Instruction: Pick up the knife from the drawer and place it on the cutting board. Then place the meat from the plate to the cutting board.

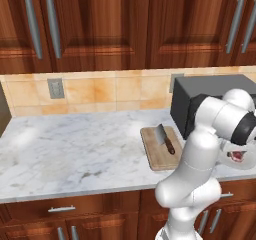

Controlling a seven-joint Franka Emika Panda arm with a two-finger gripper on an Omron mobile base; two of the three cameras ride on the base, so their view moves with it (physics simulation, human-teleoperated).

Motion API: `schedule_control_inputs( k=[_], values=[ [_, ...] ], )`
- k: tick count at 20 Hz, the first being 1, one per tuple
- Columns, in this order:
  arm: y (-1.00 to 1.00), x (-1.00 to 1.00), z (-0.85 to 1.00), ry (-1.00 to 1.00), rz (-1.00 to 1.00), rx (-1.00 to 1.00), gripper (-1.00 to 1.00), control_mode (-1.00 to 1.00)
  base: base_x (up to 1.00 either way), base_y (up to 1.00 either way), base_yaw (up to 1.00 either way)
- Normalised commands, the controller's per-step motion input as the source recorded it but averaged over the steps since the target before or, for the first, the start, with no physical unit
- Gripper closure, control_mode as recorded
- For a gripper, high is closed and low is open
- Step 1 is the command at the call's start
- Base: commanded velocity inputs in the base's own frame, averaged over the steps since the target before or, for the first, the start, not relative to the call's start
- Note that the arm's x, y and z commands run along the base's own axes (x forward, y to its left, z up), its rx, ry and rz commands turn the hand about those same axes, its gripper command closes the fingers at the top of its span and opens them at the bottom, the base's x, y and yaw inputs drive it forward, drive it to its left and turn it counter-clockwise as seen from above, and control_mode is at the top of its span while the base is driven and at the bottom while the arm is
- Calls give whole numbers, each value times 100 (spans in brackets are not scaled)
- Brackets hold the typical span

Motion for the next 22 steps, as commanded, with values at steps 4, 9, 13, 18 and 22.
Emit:
schedule_control_inputs(
  k=[4, 9, 13, 18, 22],
  values=[
    [26, -54, 36, -23, 10, -7, 100, -100, 0, 0, 0],
    [46, -49, 66, -15, 4, -19, 100, -100, 0, 0, 0],
    [46, -35, 92, -2, 2, -16, 100, -100, 0, 0, 0],
    [66, -39, 65, 0, 2, -9, 100, -100, 0, 0, 0],
    [66, -36, 67, 0, 7, -1, 100, -100, 0, 0, 0]
  ],
)
